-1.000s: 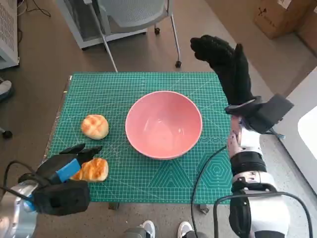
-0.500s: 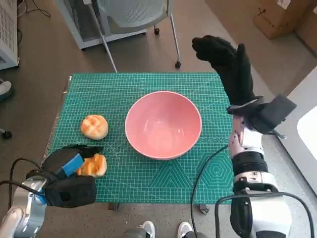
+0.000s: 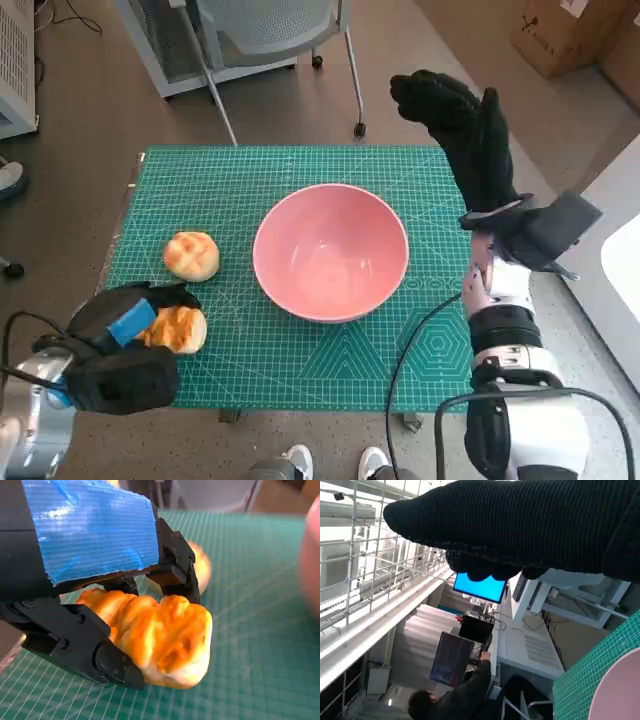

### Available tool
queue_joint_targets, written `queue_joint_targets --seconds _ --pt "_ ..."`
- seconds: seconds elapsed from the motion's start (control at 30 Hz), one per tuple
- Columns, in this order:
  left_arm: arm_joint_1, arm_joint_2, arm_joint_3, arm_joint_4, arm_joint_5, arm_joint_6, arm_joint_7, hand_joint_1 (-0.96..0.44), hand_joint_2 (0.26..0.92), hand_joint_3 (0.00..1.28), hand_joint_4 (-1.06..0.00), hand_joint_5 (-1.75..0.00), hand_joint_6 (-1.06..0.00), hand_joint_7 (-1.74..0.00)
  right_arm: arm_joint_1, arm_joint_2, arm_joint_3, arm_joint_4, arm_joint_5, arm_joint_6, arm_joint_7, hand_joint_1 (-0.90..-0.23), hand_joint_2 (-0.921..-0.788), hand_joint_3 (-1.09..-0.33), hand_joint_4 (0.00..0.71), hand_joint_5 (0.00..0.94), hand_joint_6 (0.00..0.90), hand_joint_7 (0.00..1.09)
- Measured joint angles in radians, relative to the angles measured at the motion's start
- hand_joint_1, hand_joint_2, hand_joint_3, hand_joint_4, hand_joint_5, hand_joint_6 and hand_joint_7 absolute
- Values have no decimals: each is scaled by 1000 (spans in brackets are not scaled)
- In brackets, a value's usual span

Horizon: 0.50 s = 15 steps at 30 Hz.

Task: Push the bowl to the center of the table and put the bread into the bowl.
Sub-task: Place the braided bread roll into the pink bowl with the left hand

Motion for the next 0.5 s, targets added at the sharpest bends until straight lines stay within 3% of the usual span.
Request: queue_joint_targets --seconds 0.23,0.5 --pt "-60 0 68 -135 -64 43 -41 5 908 31 -722 -1231 -746 -943 0 -2 -4 0 6 3 5 -647 -921 -612 207 0 373 7" --pt "-243 0 77 -209 -86 80 -49 4 907 25 -726 -1241 -767 -902 2 -3 -6 0 8 3 7 -654 -921 -609 207 0 370 5"
